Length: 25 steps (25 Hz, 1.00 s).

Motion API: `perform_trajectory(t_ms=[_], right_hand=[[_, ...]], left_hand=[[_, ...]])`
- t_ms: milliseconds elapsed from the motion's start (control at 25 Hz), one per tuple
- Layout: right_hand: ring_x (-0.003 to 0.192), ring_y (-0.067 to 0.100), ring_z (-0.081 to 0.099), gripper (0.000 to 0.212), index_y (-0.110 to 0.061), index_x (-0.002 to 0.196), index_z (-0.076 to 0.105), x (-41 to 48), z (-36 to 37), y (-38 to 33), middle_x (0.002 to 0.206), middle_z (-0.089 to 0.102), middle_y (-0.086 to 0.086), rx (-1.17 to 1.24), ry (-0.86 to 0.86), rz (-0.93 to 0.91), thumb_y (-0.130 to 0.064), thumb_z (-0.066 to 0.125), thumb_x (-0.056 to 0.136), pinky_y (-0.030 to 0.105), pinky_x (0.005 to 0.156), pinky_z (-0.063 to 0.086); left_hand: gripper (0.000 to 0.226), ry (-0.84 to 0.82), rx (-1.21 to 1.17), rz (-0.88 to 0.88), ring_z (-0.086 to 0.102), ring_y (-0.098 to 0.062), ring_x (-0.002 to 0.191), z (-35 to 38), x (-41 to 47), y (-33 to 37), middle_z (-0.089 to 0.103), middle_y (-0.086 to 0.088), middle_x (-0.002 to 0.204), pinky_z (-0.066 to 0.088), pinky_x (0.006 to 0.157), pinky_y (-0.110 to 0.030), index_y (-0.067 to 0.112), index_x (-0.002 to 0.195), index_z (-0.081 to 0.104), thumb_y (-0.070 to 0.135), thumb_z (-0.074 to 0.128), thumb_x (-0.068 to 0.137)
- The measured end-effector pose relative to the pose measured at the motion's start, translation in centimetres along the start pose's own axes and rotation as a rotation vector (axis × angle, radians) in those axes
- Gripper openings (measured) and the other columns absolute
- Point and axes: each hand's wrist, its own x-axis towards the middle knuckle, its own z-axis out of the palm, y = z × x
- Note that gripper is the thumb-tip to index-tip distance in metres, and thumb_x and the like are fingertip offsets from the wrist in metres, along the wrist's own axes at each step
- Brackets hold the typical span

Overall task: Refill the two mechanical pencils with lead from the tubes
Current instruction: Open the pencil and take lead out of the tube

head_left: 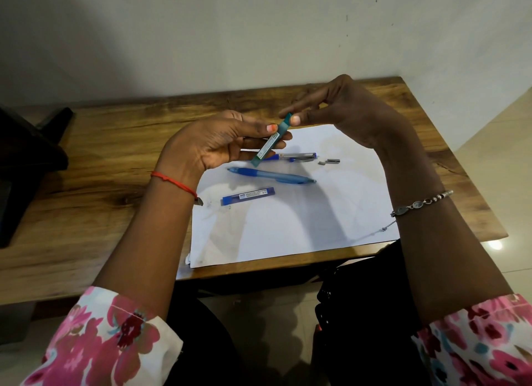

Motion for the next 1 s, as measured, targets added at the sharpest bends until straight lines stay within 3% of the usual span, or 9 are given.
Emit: perform_trajectory(t_ms=[120,280,480,720,880,1000], right_hand=[[0.087,0.012,0.058,0.031,-0.022,0.090,0.074,-0.1,0.1,0.0,0.083,0.071,-0.002,-0.048,0.011,0.005,-0.029,0.077,0.061,0.030,0.087,0.044],[0.083,0.009,0.059,0.037,-0.018,0.092,0.073,-0.1,0.1,-0.2,0.079,0.070,-0.005,-0.057,0.001,0.009,-0.029,0.077,0.057,0.026,0.084,0.043],[0.065,-0.005,0.055,0.036,-0.011,0.103,0.068,-0.3,0.5,-0.6,0.073,0.064,-0.005,-0.124,-0.005,0.018,-0.010,0.077,0.068,0.004,0.061,0.036],[0.063,-0.006,0.049,0.037,-0.012,0.103,0.068,-0.6,0.3,-1.0,0.075,0.056,-0.003,-0.134,0.039,-0.036,-0.008,0.079,0.068,0.004,0.055,0.032],[0.060,0.001,0.049,0.028,-0.013,0.087,0.075,-1.0,0.2,-1.2,0.074,0.068,0.006,-0.169,-0.125,-0.012,-0.018,0.081,0.060,0.009,0.057,0.033],[0.061,0.001,0.053,0.020,-0.016,0.078,0.075,-1.0,0.8,-1.0,0.073,0.071,0.002,-0.199,-0.318,0.064,-0.018,0.081,0.059,0.011,0.060,0.039]], left_hand=[[0.025,0.008,-0.003,-0.002,0.071,-0.010,0.078,0.1,0.0,0.0,0.076,0.000,0.081,0.057,0.066,-0.020,0.011,0.073,0.076,0.008,0.054,0.085],[0.024,0.019,-0.004,-0.013,0.071,-0.010,0.076,0.1,0.1,0.0,0.076,-0.001,0.080,0.058,0.067,-0.021,0.011,0.072,0.075,0.007,0.055,0.085],[0.030,0.026,0.010,-0.030,0.071,-0.008,0.071,0.4,0.0,-0.1,0.075,0.001,0.073,0.057,0.062,-0.019,0.012,0.065,0.076,0.006,0.054,0.085],[0.027,0.055,0.009,-0.006,0.071,-0.009,0.075,0.1,-0.2,0.2,0.075,0.000,0.076,0.057,0.069,-0.019,0.011,0.071,0.075,0.015,0.054,0.088],[0.018,0.138,0.040,-0.023,0.071,-0.006,0.073,-0.7,-0.1,0.1,0.075,0.004,0.073,0.056,0.069,-0.016,0.011,0.079,0.071,0.016,0.056,0.087],[0.012,0.139,0.050,-0.013,0.071,-0.007,0.077,-0.7,-0.1,0.0,0.075,0.005,0.077,0.056,0.073,-0.017,0.008,0.087,0.068,0.015,0.057,0.086]])
